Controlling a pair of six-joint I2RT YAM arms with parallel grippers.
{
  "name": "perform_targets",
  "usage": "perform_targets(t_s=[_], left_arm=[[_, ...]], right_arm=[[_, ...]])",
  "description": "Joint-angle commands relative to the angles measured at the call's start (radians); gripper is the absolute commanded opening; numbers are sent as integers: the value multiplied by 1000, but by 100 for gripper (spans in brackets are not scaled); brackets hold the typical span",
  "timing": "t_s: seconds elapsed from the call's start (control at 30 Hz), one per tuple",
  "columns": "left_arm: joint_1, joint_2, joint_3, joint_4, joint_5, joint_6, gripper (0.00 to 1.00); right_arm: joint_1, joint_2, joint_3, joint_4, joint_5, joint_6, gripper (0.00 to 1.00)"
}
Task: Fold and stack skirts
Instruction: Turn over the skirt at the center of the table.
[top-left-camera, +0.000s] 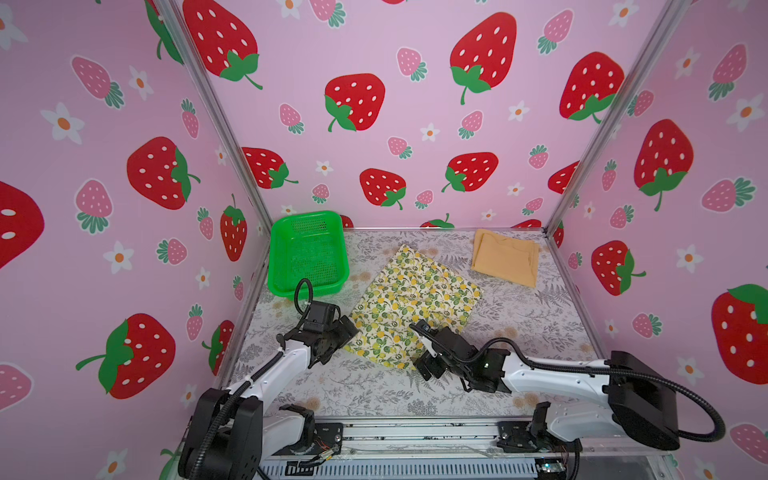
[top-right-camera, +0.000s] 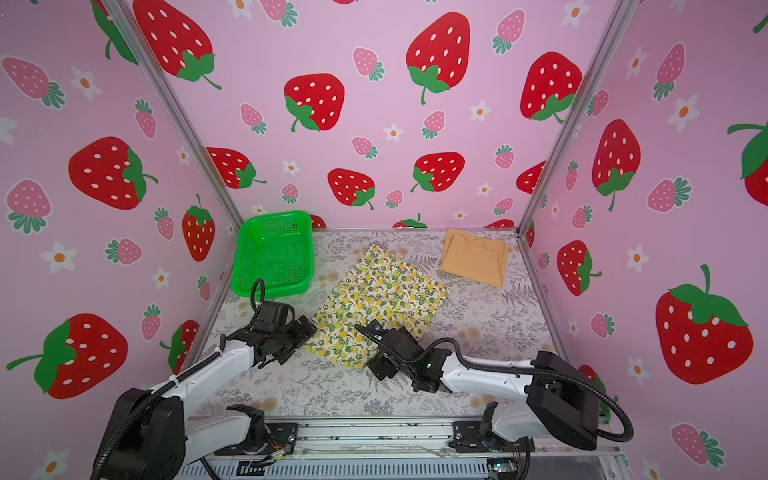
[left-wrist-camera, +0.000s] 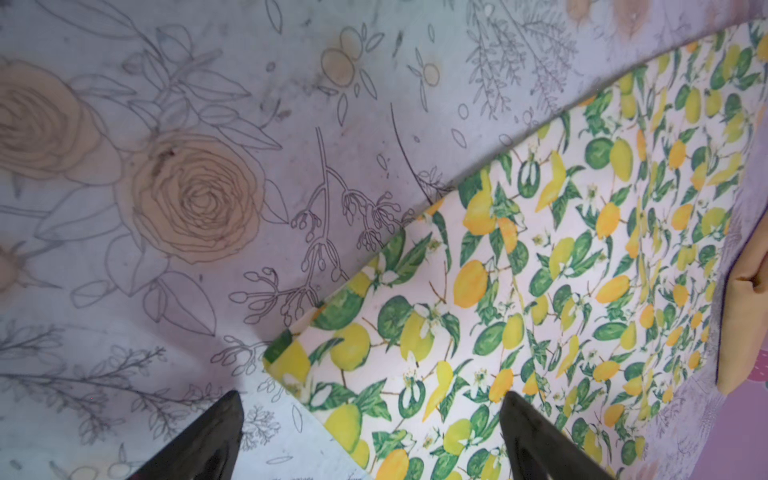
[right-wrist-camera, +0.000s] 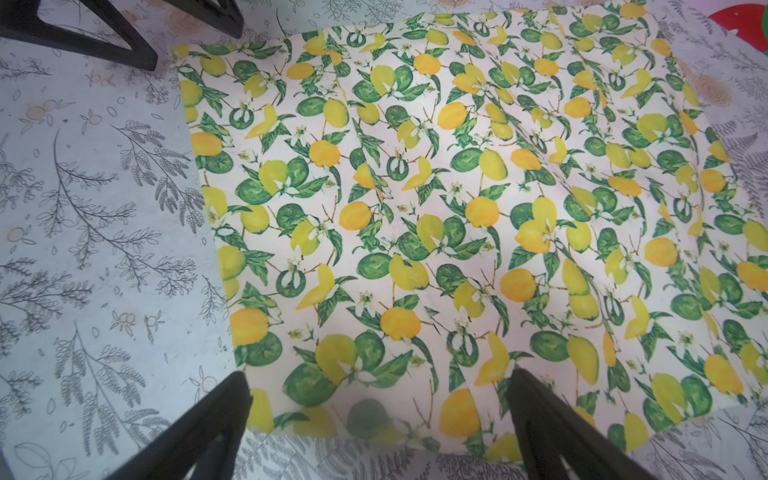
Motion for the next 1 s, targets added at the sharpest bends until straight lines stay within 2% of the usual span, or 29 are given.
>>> perform_targets(t_s=[0.0, 0.23, 0.33, 0.6, 0.73, 0.77, 0.97], left_arm=[[21, 29, -20, 42, 22, 19, 95], [41, 90, -22, 78, 71, 44, 83], [43, 106, -21, 89, 75, 50, 66], [47, 105, -23, 106, 92, 60, 38], [56, 131, 16, 100, 122, 75, 11], [59, 141, 35, 94, 131, 80, 1], [65, 189, 161, 38, 149, 109, 0]], right_arm=[[20, 27, 42, 0, 26, -24, 100], [44, 49, 60, 2, 35, -19, 100], [48, 49, 63, -3, 39, -18, 100], [71, 49, 58, -9, 26, -32, 100], [118, 89, 76, -9, 43, -52, 100], [133, 98, 79, -6, 46, -55, 100], [189, 127, 85, 7, 72, -67, 100]])
